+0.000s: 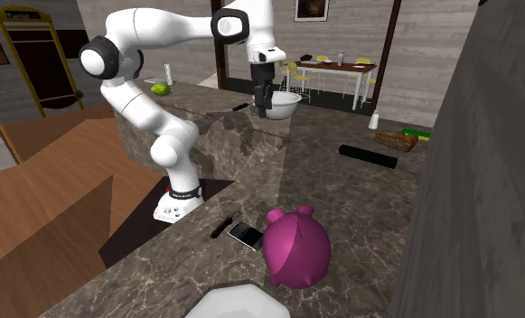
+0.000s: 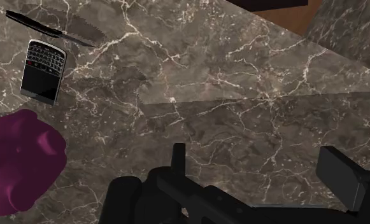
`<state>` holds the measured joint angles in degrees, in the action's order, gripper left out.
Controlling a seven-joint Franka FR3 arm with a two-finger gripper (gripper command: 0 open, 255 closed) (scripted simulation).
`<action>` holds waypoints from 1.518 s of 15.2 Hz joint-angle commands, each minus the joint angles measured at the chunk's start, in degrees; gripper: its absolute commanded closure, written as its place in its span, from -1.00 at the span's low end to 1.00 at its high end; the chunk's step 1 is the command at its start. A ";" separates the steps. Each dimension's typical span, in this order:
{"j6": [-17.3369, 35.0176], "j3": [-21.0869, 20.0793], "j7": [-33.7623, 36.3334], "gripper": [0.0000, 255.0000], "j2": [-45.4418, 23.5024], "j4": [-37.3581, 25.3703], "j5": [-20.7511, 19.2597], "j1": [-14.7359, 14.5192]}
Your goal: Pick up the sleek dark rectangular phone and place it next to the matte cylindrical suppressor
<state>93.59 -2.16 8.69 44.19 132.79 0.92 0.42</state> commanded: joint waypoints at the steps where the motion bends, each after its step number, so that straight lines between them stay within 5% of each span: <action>1: 0.00 0.00 0.00 -1.00 0.00 0.00 0.00 0.00; 12: 11.15 11.31 -8.28 -1.00 -3.21 10.02 -5.48 5.83; 23: 24.12 23.54 -17.19 -1.00 -14.85 13.33 -9.56 11.18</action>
<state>116.65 20.11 -7.43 30.75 146.33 -8.38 11.14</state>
